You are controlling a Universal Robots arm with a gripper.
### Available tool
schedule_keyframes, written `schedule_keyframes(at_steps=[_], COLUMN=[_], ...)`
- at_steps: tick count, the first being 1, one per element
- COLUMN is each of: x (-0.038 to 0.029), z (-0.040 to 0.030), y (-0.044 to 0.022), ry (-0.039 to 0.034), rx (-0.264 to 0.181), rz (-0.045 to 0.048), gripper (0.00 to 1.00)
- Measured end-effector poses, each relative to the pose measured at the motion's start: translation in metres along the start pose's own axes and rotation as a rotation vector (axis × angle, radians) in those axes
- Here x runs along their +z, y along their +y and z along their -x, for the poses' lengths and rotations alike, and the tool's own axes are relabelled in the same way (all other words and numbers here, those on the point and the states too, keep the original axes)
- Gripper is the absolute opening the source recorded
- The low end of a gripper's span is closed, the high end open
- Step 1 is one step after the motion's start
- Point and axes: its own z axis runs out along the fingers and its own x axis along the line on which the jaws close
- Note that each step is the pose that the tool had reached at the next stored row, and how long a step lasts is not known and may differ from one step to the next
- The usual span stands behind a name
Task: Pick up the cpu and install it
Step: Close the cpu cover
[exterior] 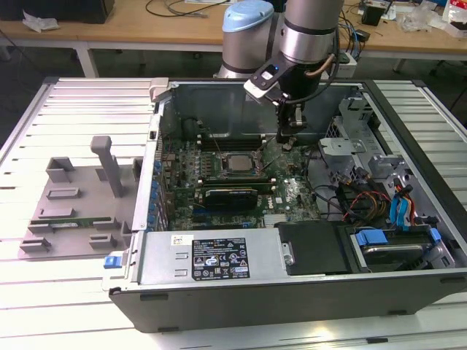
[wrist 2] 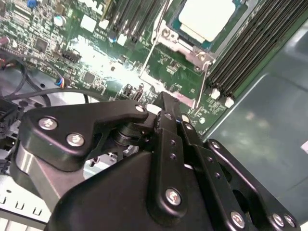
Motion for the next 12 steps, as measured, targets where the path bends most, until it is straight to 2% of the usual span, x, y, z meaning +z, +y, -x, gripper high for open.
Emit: schedule_keyframes(at_steps=[5,7,12], x=[0.0058,0.0091,0.0229], z=[-0.0063,-0.0072,-0.0080], y=[0.0102,0.0109,0.0108], ry=[0.0000,0.0000,-0.0003], rx=[0.000,0.000,0.000], rz=[-0.0070,-0.0087,-0.0122], gripper=[0.11,0.11,0.11])
